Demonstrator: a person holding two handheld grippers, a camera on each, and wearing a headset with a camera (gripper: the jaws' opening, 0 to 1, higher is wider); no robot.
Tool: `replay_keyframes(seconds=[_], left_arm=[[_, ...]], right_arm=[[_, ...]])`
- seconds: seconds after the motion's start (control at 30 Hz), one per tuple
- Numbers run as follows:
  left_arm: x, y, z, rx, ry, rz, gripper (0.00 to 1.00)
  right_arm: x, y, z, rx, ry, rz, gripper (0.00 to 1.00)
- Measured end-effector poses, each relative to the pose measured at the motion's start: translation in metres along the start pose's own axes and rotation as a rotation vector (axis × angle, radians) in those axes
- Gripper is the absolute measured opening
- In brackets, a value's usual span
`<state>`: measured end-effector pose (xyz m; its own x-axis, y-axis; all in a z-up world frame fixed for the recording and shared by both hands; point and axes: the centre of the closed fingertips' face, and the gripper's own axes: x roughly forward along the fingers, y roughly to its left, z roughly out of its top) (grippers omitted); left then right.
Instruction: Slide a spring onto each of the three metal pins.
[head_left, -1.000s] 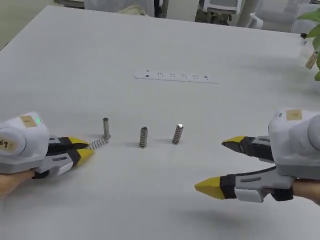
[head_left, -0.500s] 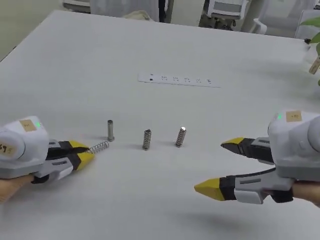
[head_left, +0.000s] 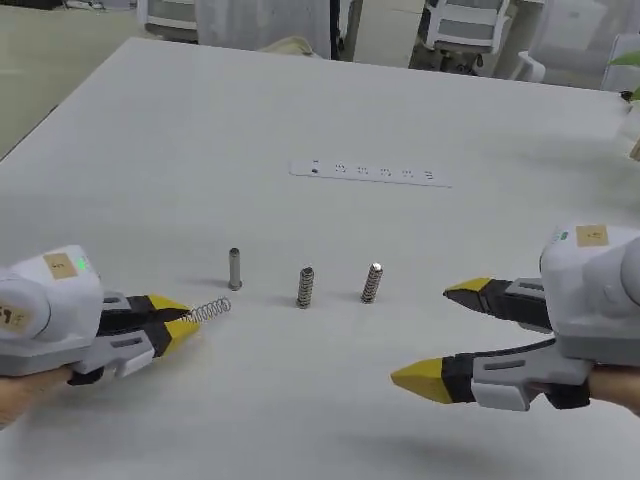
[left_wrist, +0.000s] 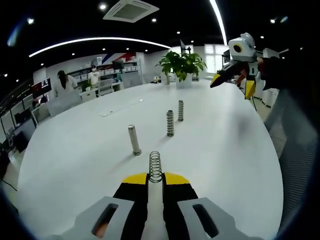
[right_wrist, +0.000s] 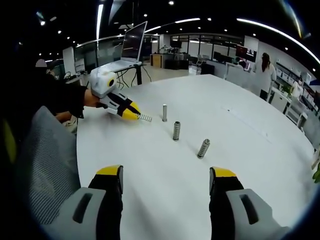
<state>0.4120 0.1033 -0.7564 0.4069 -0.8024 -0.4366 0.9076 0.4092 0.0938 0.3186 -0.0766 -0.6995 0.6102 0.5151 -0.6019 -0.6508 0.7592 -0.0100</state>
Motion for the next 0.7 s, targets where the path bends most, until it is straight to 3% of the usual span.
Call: replay_keyframes(seconds=[0.7], left_arm=[[-0.029,-0.048,0.043,0.073,-0.089,-0.069,0.02]], right_arm=[[0.002,0.017,0.024,-0.026,-0.062,0.061,0.65]])
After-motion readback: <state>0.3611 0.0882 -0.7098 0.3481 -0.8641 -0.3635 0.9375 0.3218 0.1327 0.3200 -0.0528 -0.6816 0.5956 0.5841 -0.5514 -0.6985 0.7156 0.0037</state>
